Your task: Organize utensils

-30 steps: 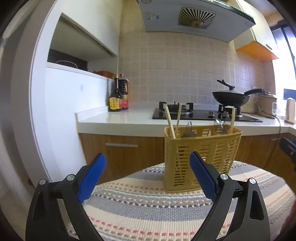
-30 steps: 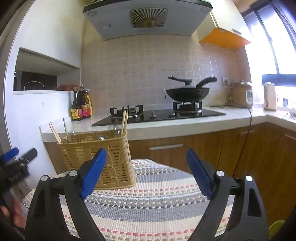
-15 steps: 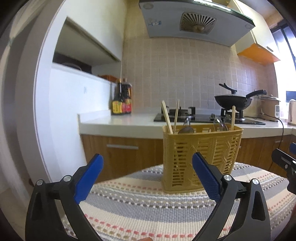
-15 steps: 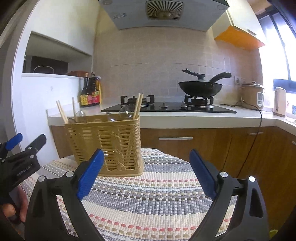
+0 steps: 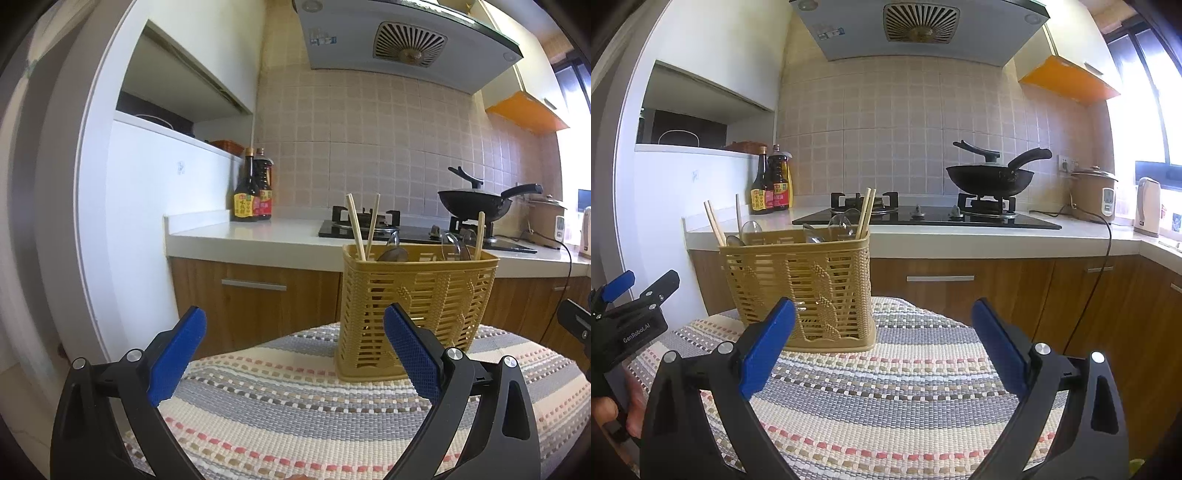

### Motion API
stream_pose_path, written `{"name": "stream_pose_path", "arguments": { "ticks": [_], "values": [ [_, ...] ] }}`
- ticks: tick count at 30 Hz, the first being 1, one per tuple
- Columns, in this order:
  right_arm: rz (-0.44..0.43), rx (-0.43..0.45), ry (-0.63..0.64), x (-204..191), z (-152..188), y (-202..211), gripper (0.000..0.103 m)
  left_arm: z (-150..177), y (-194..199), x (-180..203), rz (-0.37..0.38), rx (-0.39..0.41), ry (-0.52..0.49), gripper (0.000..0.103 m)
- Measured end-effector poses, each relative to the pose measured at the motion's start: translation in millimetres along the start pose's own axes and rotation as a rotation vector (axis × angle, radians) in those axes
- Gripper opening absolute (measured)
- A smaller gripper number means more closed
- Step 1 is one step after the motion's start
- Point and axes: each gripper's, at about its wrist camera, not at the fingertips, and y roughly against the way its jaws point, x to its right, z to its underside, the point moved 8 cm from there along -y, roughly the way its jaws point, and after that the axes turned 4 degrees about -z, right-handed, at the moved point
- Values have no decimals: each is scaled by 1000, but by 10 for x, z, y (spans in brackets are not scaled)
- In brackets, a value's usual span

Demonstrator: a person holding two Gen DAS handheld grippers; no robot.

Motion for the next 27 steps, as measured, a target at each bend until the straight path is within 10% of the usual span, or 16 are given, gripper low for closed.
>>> {"name": "stream_pose_path", "arguments": {
  "ticks": [27],
  "values": [
    [10, -11, 15, 7, 7, -24, 94, 7, 16, 11, 2, -5, -6, 94]
  ]
}}
